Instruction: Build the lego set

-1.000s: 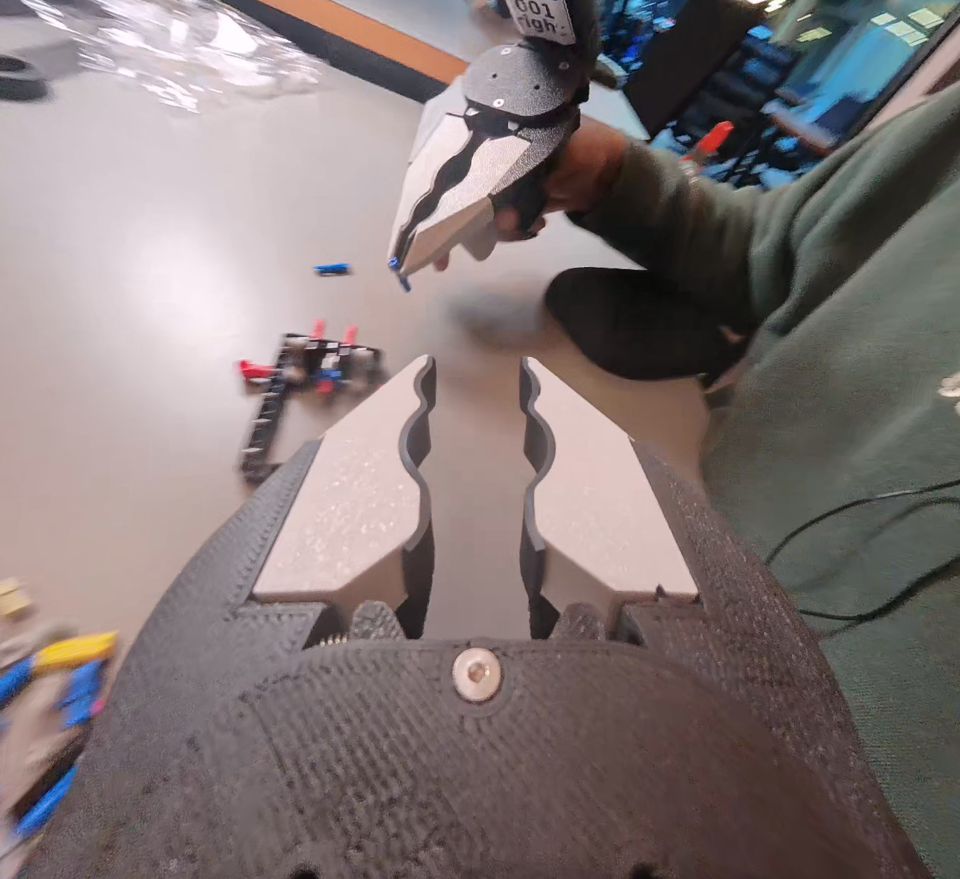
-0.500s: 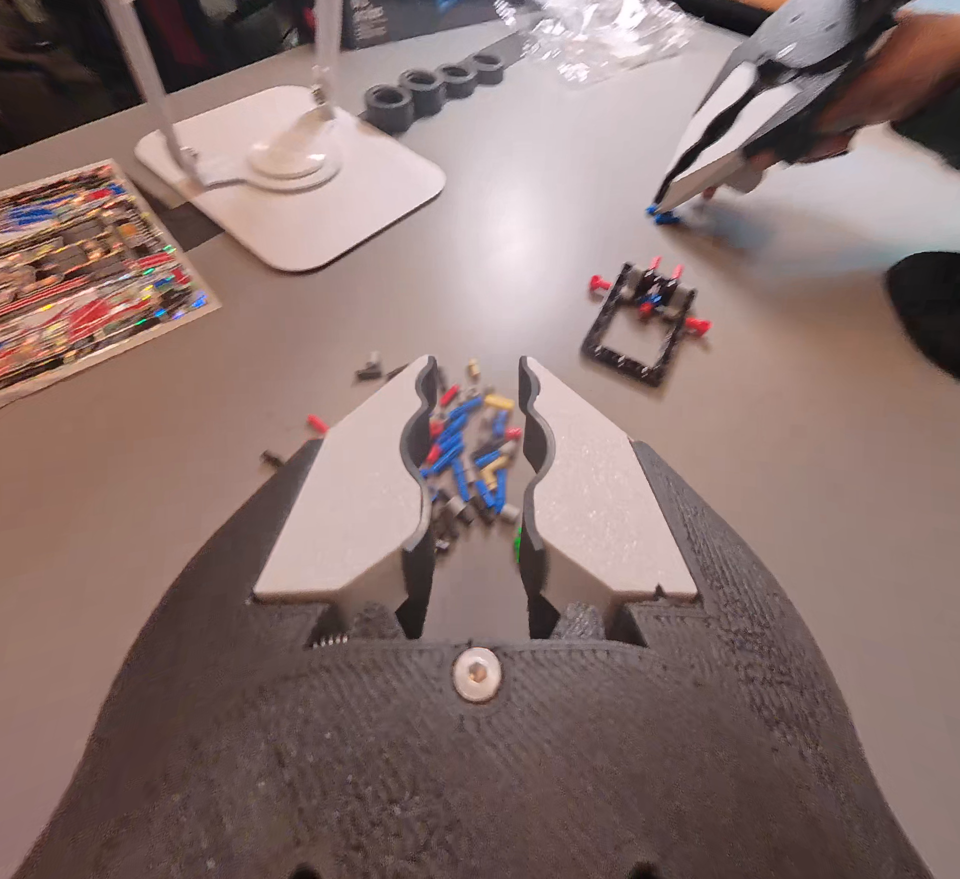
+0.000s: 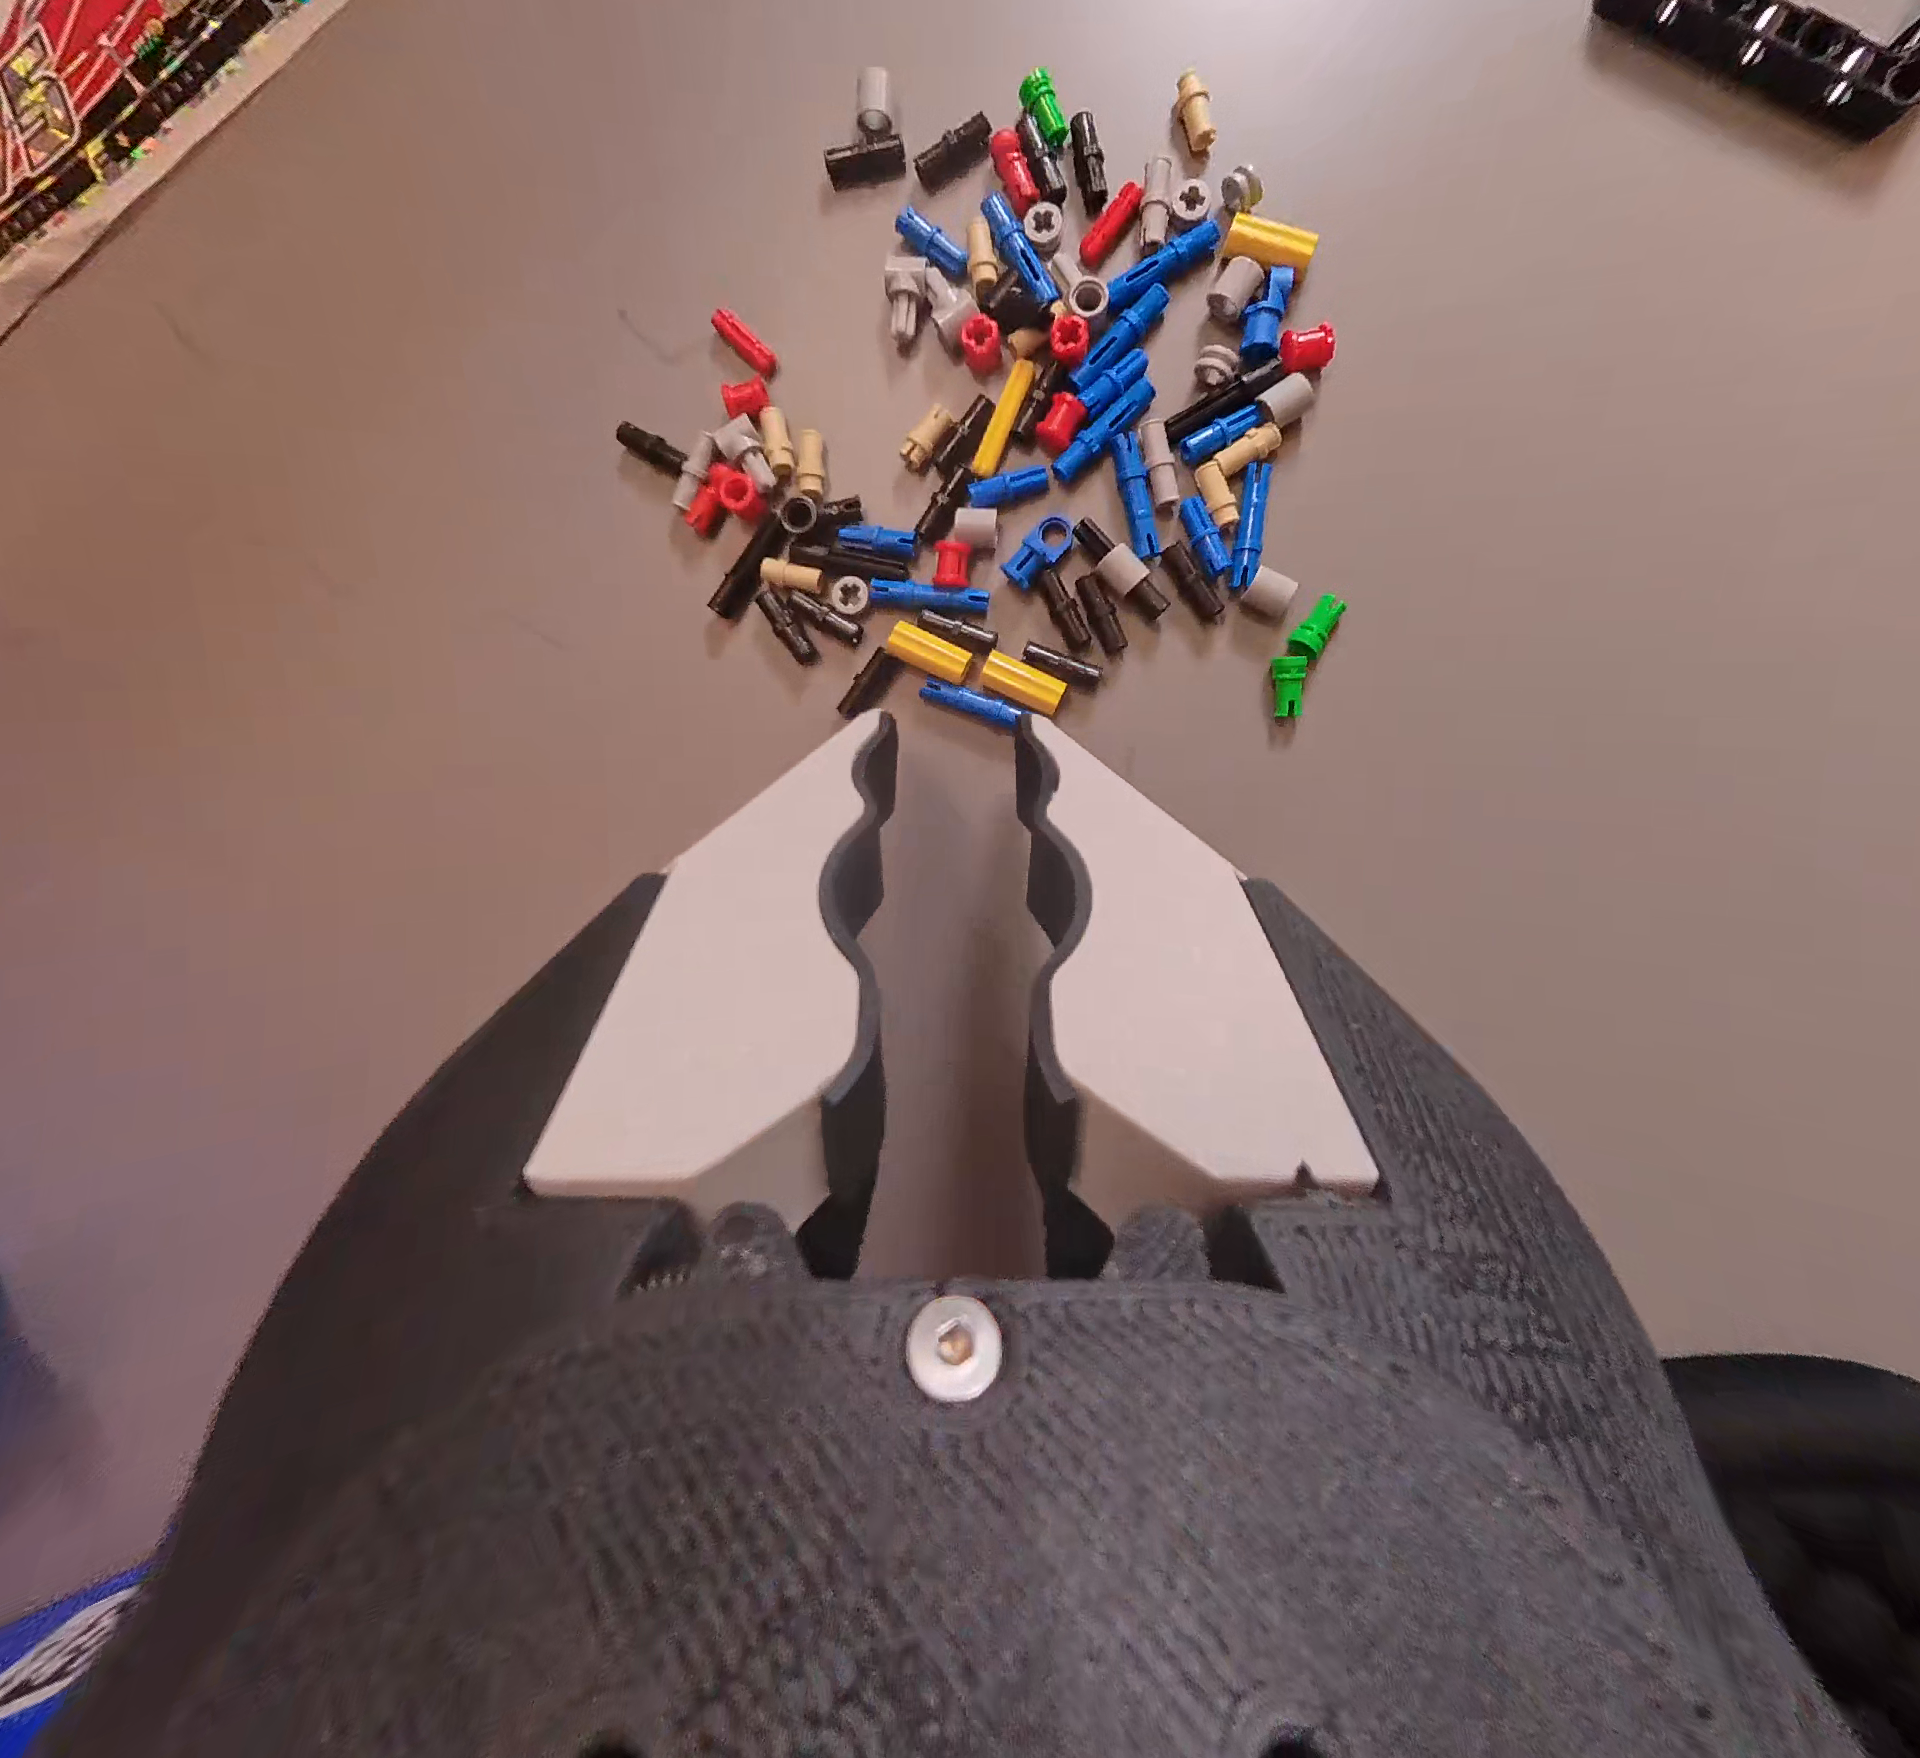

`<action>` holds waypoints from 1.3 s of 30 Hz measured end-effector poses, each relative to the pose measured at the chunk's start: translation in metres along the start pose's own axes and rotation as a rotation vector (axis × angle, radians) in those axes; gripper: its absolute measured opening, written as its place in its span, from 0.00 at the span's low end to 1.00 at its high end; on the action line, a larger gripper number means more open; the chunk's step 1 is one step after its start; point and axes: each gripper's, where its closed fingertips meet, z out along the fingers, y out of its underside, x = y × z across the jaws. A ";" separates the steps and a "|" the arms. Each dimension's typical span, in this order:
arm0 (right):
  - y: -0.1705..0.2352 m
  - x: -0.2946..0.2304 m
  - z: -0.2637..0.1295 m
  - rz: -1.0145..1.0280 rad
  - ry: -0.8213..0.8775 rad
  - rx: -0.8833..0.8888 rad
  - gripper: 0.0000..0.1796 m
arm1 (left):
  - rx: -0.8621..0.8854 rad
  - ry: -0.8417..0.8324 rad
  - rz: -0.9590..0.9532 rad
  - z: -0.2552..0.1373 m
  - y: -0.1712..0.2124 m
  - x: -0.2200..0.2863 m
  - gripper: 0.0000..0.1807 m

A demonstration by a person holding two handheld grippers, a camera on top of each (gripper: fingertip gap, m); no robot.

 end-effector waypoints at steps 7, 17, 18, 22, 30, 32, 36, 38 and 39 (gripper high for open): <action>0.001 0.004 0.002 0.035 -0.012 0.024 0.08 | -0.005 0.043 0.025 0.007 0.002 0.004 0.17; 0.005 0.007 0.003 0.056 -0.009 0.024 0.07 | -0.020 0.068 0.020 0.006 0.004 0.007 0.12; 0.004 0.007 0.003 0.051 -0.008 0.027 0.07 | -0.027 0.064 0.023 0.005 0.005 0.007 0.12; -0.004 -0.001 0.003 0.015 -0.016 0.064 0.07 | -0.019 0.047 0.046 -0.001 0.005 0.006 0.12; -0.038 -0.079 0.036 0.095 -0.271 0.153 0.09 | 0.432 0.222 0.302 -0.048 -0.080 0.084 0.12; -0.048 -0.099 0.047 0.203 -0.346 0.172 0.11 | 0.536 0.259 0.396 -0.055 -0.098 0.116 0.12; -0.052 -0.129 0.066 0.417 -0.493 0.132 0.12 | 0.637 0.304 0.478 -0.058 -0.118 0.158 0.12; -0.049 -0.143 0.069 0.493 -0.570 0.102 0.09 | 0.653 0.304 0.510 -0.055 -0.122 0.169 0.12; -0.048 -0.146 0.070 0.520 -0.586 0.104 0.07 | 0.656 0.307 0.523 -0.054 -0.122 0.174 0.12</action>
